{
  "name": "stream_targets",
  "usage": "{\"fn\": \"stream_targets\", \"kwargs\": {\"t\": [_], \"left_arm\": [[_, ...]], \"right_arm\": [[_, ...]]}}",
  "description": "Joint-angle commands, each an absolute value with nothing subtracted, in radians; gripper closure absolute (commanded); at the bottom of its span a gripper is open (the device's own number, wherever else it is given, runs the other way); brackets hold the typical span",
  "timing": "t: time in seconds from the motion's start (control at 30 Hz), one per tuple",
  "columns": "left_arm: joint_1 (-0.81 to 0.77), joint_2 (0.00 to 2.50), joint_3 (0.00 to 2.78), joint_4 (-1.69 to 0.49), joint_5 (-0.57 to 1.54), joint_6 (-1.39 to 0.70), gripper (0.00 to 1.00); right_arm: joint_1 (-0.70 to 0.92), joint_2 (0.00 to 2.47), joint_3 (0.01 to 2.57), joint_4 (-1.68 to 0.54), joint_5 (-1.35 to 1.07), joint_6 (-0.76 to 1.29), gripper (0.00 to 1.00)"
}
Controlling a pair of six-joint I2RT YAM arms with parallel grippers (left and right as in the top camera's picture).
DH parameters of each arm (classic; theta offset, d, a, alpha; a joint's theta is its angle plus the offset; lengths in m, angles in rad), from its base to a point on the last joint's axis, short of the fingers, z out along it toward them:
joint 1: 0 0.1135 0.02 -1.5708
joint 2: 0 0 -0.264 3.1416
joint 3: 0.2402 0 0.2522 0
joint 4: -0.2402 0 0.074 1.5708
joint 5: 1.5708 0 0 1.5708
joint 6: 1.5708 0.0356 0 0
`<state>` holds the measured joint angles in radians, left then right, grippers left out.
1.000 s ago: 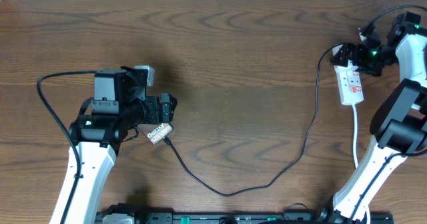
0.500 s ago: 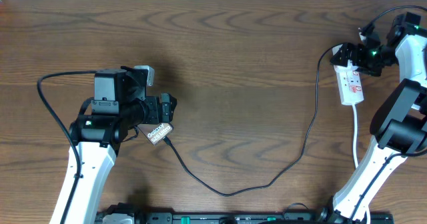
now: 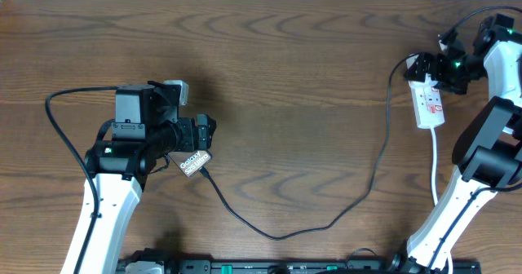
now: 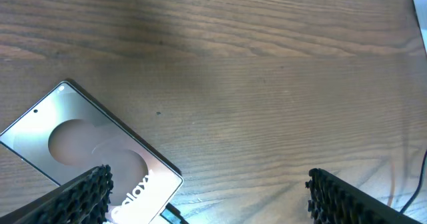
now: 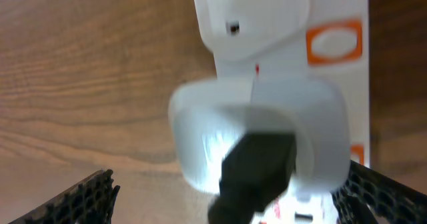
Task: Plug charger to phone and switch on socket
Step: 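Press the orange switch beside the plugged-in charger with the right gripper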
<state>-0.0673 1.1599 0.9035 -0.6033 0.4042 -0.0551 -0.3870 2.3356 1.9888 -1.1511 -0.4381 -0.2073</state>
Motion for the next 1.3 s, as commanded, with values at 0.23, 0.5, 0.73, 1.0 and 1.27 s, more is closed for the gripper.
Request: {"fn": "stream_targets", "kwargs": {"t": [0.23, 0.5, 0.73, 1.0, 1.27], "left_arm": [[-0.070, 1.157, 0.932, -0.614, 0.391, -0.060, 0.08], [-0.070, 1.157, 0.932, -0.617, 0.391, -0.060, 0.08], [-0.070, 1.157, 0.932, -0.617, 0.391, -0.060, 0.08], [-0.070, 1.157, 0.932, -0.620, 0.391, -0.060, 0.08], [-0.070, 1.157, 0.931, -0.623, 0.391, -0.060, 0.08]], "right_arm": [[-0.384, 2.358, 2.002, -1.169, -0.462, -0.173, 0.01], [-0.377, 2.358, 2.000, -1.158, -0.508, -0.190, 0.01], [-0.371, 2.358, 2.000, -1.160, -0.542, -0.207, 0.01], [-0.371, 2.358, 1.992, -1.163, -0.558, -0.207, 0.01], [-0.371, 2.358, 1.912, -1.102, -0.561, -0.206, 0.01]]}}
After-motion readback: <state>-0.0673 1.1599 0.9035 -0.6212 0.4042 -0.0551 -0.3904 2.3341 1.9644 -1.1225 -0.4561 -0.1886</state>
